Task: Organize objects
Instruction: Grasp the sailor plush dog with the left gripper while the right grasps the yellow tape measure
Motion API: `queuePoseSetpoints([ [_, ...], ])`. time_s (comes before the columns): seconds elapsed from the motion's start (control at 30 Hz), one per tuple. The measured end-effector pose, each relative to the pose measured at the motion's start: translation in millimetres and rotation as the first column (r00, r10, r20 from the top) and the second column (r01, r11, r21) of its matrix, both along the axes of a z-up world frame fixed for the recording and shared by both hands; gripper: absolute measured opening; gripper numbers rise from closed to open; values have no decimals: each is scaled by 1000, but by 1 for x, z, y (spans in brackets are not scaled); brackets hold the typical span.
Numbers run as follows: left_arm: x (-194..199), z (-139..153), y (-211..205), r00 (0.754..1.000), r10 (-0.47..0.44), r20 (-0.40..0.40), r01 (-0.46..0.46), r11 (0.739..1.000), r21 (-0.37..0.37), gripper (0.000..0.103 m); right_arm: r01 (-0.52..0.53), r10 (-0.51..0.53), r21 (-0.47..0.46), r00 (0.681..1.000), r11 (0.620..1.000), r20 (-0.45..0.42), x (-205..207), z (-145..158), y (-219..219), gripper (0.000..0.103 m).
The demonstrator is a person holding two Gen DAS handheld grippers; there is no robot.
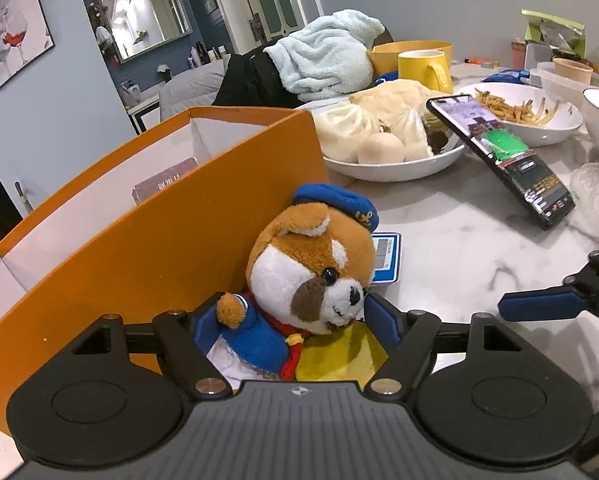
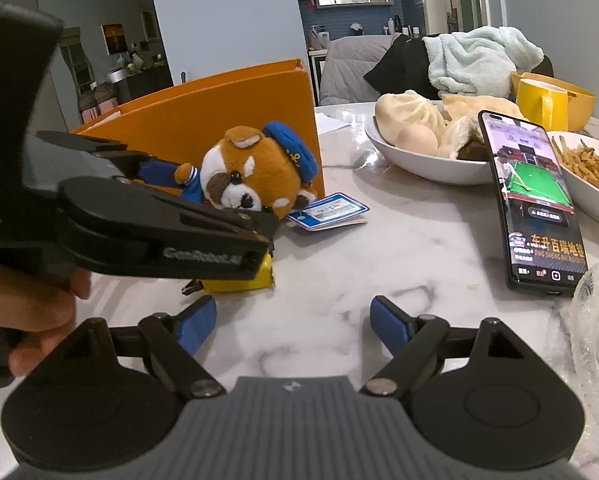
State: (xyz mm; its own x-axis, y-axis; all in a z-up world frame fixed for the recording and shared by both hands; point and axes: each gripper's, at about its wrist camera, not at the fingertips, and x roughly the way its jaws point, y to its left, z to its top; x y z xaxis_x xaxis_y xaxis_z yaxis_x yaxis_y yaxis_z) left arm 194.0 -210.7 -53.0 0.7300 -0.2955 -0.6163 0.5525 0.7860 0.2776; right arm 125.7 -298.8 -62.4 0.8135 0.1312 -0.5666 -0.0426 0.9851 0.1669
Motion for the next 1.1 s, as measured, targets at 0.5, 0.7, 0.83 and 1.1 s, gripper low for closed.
queuePoseSetpoints([
  [0.5,-17,9,38,985,154,-75,-165,971,-171,72,-14,14,12,1000,1000,4,-3,-1,0,90],
  [0.7,-36,13,81,952,276,-132,-303,915,-266,72,-14,14,1,1000,1000,2,-4,-1,2,91],
  [0.83,-50,15,107,927,338,-163,-372,884,-282,72,-15,15,-24,1000,1000,-2,-4,-1,6,91],
  [1.1,-61,24,139,902,385,-197,-419,890,-181,72,-18,17,-65,1000,998,-11,-4,-1,12,91],
])
